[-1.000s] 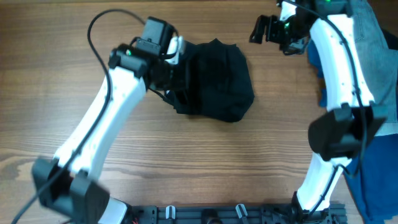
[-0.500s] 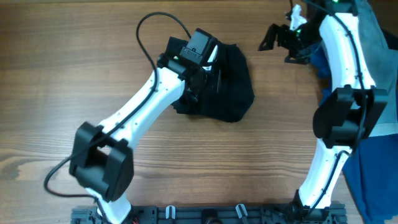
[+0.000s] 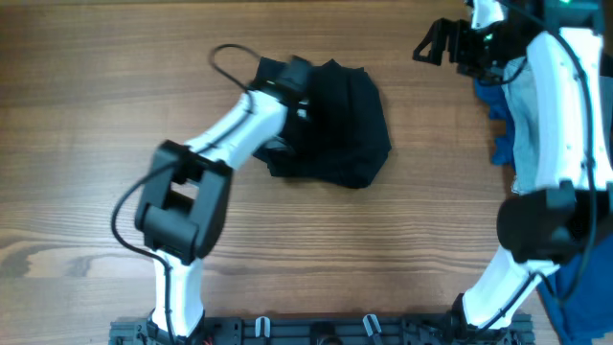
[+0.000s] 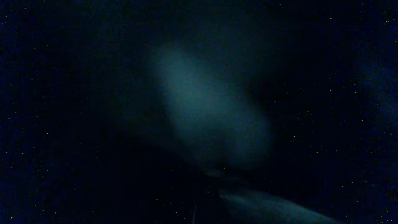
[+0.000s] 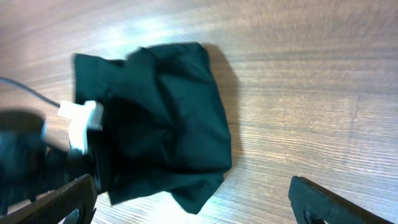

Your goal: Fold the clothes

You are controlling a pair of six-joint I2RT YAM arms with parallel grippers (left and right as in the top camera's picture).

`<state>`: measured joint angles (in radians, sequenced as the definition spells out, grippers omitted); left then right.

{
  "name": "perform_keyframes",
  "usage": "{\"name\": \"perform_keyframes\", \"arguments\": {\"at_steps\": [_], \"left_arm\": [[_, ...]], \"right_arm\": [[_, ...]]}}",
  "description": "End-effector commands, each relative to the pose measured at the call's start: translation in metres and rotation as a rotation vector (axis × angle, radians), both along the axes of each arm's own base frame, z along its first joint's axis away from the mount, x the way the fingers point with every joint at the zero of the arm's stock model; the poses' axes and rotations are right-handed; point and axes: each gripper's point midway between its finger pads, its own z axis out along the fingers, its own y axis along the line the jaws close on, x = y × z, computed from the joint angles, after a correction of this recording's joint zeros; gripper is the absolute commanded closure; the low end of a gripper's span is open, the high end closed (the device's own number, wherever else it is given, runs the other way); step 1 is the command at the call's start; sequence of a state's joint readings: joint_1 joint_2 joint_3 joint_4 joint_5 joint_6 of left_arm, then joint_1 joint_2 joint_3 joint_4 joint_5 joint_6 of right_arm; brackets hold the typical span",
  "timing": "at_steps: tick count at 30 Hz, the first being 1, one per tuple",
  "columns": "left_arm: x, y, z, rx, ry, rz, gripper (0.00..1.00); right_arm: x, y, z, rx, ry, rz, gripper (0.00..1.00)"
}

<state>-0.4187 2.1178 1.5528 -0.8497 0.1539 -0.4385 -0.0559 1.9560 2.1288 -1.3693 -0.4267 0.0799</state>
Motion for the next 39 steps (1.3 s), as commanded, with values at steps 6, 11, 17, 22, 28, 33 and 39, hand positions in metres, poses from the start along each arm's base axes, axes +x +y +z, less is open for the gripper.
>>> {"name": "perform_keyframes", "arguments": {"at_steps": [6,11,17,22,28,33,39], "left_arm": [[0.008,0.154,-0.011,0.069,0.166,0.420,0.96],[0.005,0.131,-0.009,0.073,0.153,0.323,0.96],[0.023,0.051,0.044,0.066,-0.038,0.216,0.96],[0.015,0.058,0.083,0.119,-0.028,0.248,0.96],[-0.003,0.087,0.083,0.162,0.070,0.295,0.96],[-0.008,0.013,0.086,0.061,0.007,0.116,0.96],[0.004,-0.034,0.089,-0.013,-0.100,0.042,0.24]], "right_arm": [[-0.028,0.007,0.079,0.002,-0.215,0.031,0.00],[-0.029,0.011,0.081,0.021,-0.222,0.041,0.00],[-0.026,0.019,0.084,0.021,-0.244,0.063,0.00],[-0.028,0.022,0.083,0.020,-0.238,0.074,0.00],[-0.029,0.024,0.083,0.018,-0.238,0.085,0.00],[-0.030,0.024,0.081,0.011,-0.238,0.100,0.00],[-0.032,0.025,0.080,0.011,-0.228,0.101,0.00]]}}
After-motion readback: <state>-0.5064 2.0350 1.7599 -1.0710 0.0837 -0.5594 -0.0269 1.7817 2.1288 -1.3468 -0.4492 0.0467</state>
